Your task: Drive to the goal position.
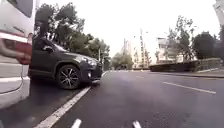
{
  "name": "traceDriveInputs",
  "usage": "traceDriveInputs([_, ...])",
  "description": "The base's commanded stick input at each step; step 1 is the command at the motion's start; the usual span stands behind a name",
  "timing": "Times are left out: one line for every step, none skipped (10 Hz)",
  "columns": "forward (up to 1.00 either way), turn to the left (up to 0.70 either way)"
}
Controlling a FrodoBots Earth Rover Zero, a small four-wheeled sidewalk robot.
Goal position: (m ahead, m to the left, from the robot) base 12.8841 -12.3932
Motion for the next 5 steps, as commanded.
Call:
traceDriveInputs([0.7,0.0])
traceDriveInputs([0.7,0.0])
traceDriveInputs([0.7,0.0])
traceDriveInputs([0.7,0.0])
traceDriveInputs([0.7,0.0])
